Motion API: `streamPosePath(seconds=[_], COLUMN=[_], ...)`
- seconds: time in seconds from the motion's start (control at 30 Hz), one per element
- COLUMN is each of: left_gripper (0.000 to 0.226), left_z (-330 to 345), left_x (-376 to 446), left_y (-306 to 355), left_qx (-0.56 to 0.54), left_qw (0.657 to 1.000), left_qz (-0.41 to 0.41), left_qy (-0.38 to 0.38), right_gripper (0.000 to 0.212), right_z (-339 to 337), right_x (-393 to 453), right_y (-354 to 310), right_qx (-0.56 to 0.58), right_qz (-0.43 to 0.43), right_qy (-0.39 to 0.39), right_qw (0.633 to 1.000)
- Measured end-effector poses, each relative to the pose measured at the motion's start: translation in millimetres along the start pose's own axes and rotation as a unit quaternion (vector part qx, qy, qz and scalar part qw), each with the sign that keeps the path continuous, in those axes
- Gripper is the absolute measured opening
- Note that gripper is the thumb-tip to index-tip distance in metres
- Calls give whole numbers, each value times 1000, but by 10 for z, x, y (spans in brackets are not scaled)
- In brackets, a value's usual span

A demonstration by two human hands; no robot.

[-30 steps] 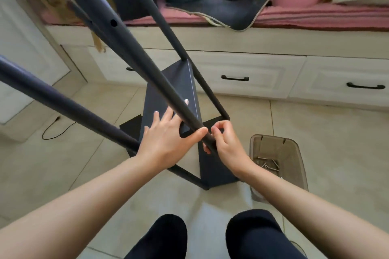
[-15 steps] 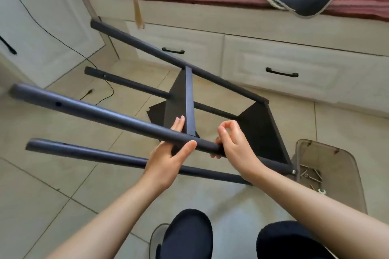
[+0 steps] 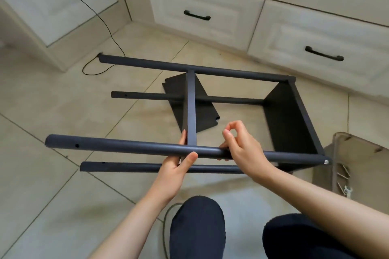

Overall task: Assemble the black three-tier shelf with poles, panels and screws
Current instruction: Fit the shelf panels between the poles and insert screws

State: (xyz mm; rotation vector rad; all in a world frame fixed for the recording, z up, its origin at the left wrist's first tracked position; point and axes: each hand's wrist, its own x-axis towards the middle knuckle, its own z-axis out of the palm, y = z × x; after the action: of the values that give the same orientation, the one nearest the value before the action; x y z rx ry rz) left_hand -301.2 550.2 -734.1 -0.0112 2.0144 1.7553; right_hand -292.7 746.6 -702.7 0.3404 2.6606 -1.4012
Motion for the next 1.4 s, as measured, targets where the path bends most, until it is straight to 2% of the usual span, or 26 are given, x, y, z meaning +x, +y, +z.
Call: streamPosePath(seconds=[0.27,0.6,0.8,0.9,0.97,1.03,1.1,1.17,1.23,1.27,1.3,1.33,1.4], left_gripper=[65,54,49,44,46,48,59,76,78,74,69,66,67], left_z=[-81,-153,-144,-138,-161,-196,-216,-228,-245,-261,-284,-317,-412], left_x=[-1,-63,-30,-46,-106,-183,-237,-232,-194,-163,-120,-64,77], left_y=[-153,-465,-566,-499,-419,-332,-218,-77,64,126,188,243,284], left_qx=[-39,-70,-87,-99,-3,170,376,535,636,663,673,669,645], left_qw=[999,997,996,988,986,965,904,819,745,722,713,719,749], left_qz=[-14,-23,-14,-58,-78,-87,-105,-108,-69,-34,5,47,112], left_qy=[-18,-8,30,102,150,178,176,176,189,197,197,183,100], right_gripper=[9,14,21,19,18,17,17,17,16,16,14,12,9], right_z=[159,323,369,365,346,331,322,307,290,287,286,288,293], right_x=[7,-5,117,151,157,149,140,142,152,158,161,167,187], right_y=[-15,84,111,121,107,90,78,74,86,99,116,133,166], right_qx=[-43,-113,-139,-148,-144,-141,-141,-143,-140,-136,-129,-120,-87], right_qz=[26,37,75,77,83,84,77,71,66,62,58,53,46], right_qy=[4,-44,-85,-79,-76,-80,-89,-99,-110,-113,-113,-109,-98], right_qw=[999,992,984,983,983,983,983,982,982,982,983,985,990])
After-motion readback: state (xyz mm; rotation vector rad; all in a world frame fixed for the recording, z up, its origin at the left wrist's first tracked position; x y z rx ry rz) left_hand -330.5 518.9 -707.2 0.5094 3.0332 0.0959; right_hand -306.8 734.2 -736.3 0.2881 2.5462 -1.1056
